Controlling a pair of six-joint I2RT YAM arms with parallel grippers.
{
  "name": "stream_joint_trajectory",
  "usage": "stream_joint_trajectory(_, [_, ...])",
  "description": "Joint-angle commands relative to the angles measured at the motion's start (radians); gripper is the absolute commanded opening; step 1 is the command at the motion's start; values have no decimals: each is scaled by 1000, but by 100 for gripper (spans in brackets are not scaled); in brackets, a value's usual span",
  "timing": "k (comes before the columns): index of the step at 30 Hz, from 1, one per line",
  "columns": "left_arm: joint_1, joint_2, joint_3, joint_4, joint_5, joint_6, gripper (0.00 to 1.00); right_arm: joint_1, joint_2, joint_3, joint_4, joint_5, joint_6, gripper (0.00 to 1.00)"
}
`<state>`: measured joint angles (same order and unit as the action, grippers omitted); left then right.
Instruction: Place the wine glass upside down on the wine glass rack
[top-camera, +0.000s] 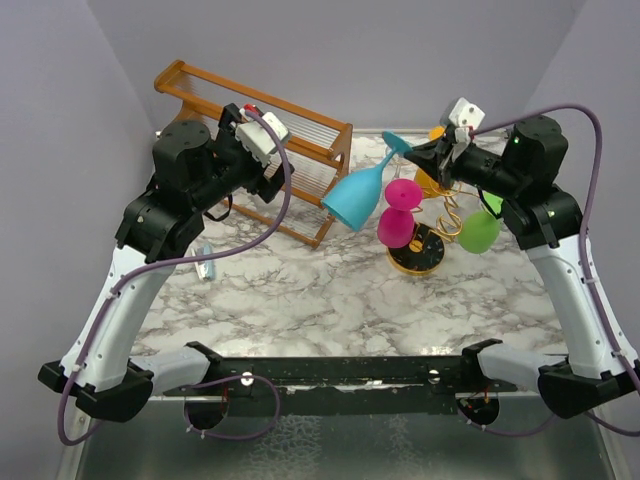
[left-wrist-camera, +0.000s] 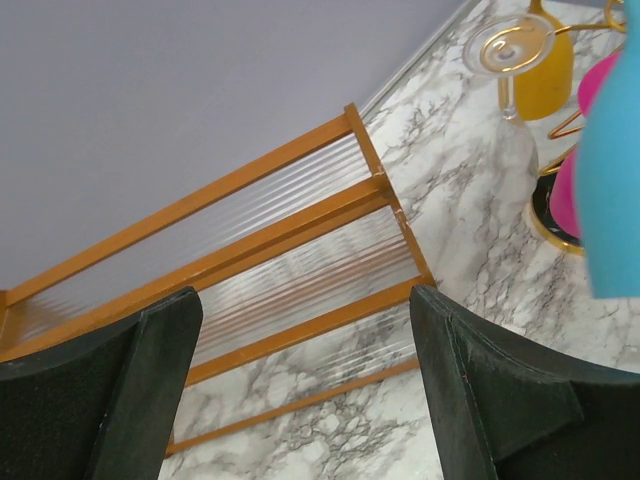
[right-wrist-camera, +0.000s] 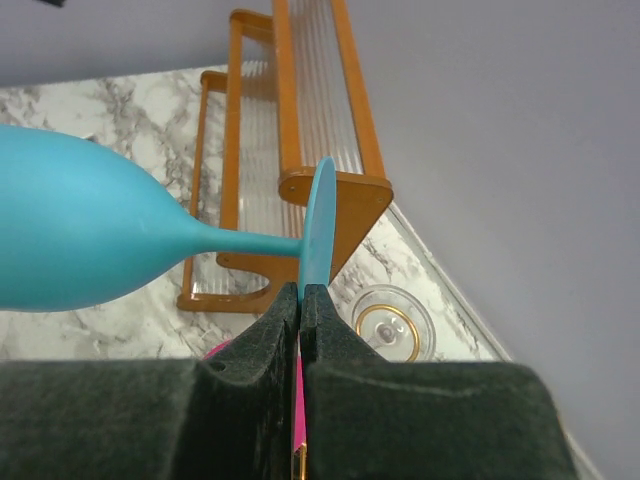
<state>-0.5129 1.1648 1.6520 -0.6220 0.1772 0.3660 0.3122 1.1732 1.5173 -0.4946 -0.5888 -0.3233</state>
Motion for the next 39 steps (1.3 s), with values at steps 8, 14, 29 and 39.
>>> stream_joint_trajectory(8, [-1,-10,-38,35,-96,30,88,-2,-74,63,-299,-233,-362,1])
stream_joint_trajectory(14, [-1,-7,-40,40,-94,30,88,-1,-125,84,-458,-231,-549,1])
stream_joint_trajectory(29, [0,-16,-51,45,-81,32,88,-1,-250,29,-535,17,-749,5])
stream_joint_trajectory(39, [5,-4,-51,54,-77,37,89,-1,-273,-54,-516,112,-798,1])
